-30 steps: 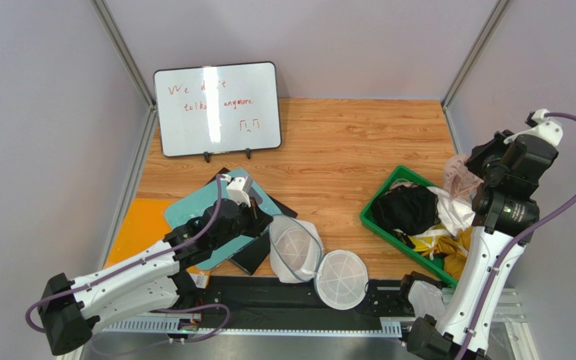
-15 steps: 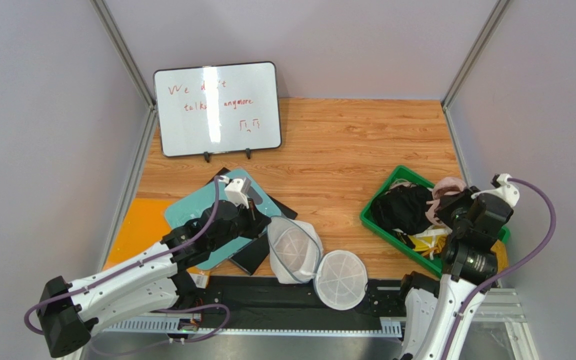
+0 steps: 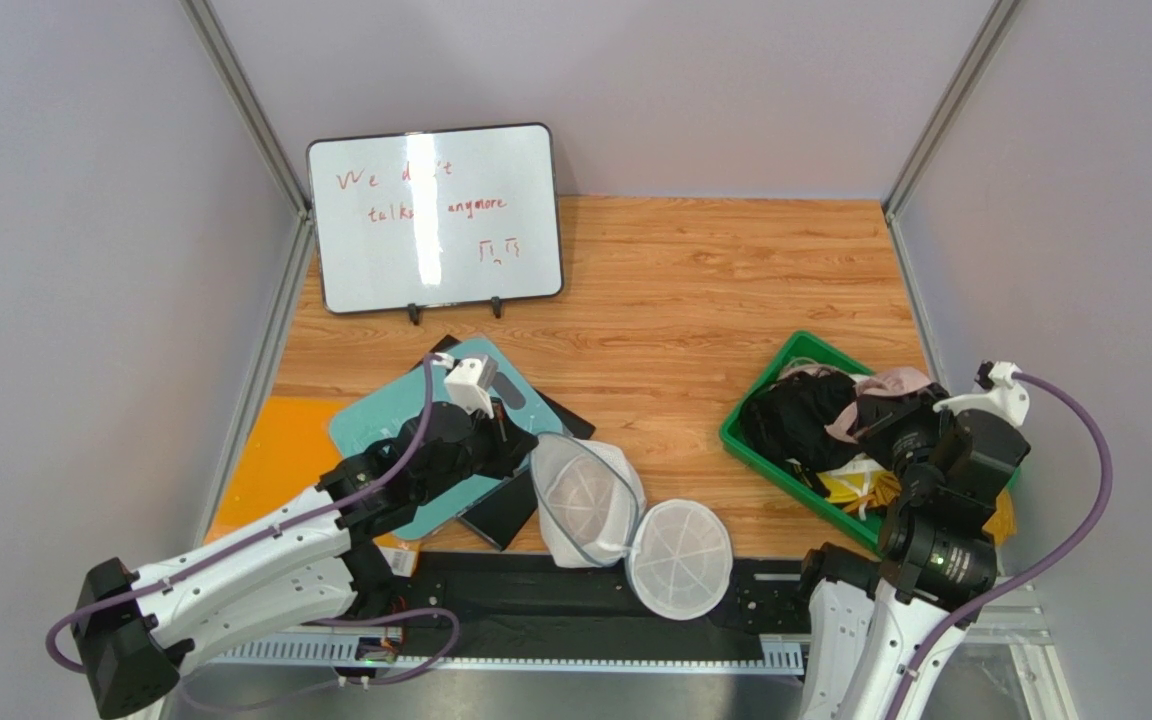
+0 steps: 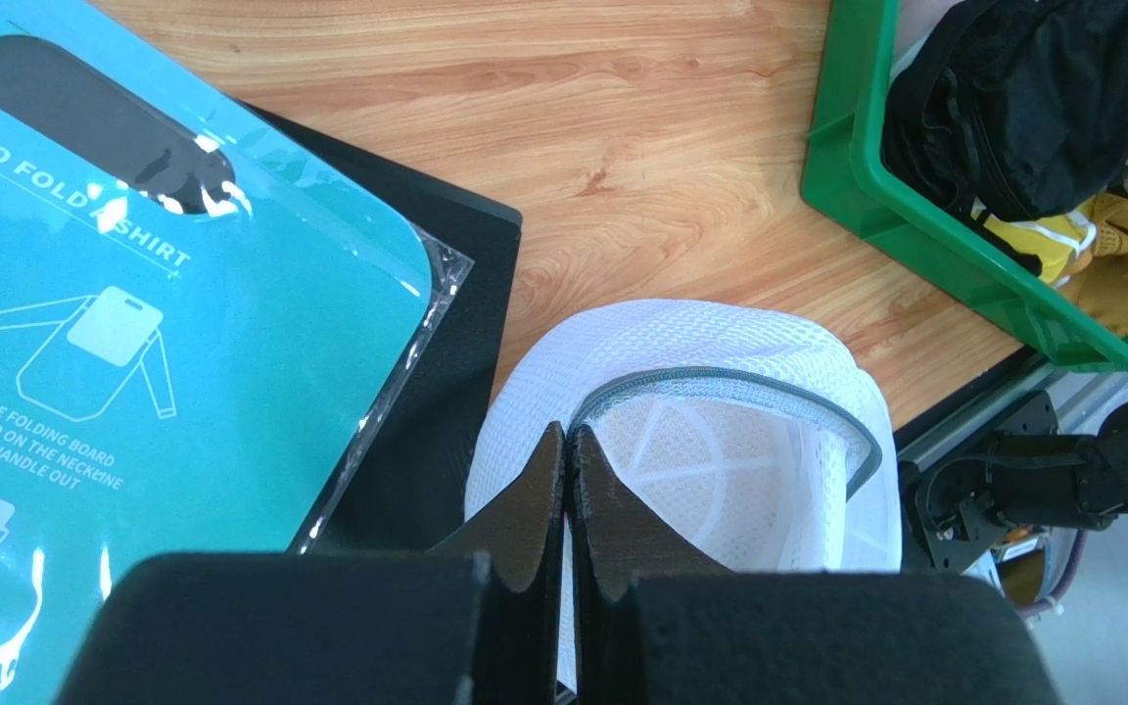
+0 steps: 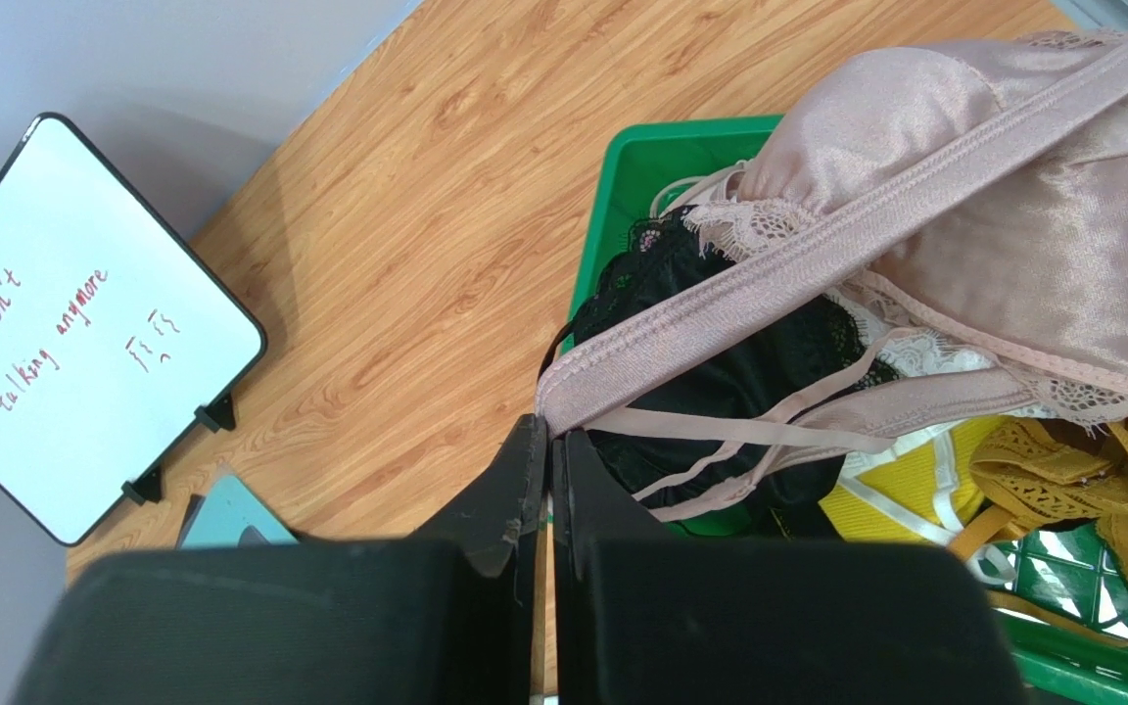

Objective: Unzip the laundry bag and remove the bra
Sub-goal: Place the bra in the bin.

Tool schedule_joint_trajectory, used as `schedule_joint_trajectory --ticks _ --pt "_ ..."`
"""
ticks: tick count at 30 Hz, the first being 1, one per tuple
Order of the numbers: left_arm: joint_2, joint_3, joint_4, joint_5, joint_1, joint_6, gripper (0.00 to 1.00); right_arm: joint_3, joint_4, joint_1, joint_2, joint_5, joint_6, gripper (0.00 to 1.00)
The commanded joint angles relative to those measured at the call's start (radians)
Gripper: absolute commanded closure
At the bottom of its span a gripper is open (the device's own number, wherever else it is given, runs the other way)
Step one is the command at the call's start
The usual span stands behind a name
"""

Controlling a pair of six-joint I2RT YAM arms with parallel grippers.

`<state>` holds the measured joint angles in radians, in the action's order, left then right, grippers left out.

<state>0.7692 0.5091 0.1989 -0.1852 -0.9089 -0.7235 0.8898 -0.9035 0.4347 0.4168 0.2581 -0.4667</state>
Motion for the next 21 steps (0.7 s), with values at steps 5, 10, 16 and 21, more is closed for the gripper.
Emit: schedule_joint_trajectory --ticks 5,10,16,21 --pt "-0.007 -0.004 -0.01 -0.011 0.002 0.009 1.0 -0.072 0.028 -0.008 -0.059 0.047 -0.018 0.93" --pt "-0.008 -0.004 -0.006 -0.013 0.004 0.009 1.0 -0.101 0.037 -0.007 -0.069 0.049 -0.012 0.32" --pt "-0.007 -0.001 -0.003 -0.017 0.004 0.009 1.0 -0.074 0.026 -0.007 -0.055 0.001 0.002 0.0" --pt "-0.007 0.0 0.01 -0.033 0.004 0.015 1.0 0.018 -0.011 -0.007 -0.001 -0.074 0.063 0.0"
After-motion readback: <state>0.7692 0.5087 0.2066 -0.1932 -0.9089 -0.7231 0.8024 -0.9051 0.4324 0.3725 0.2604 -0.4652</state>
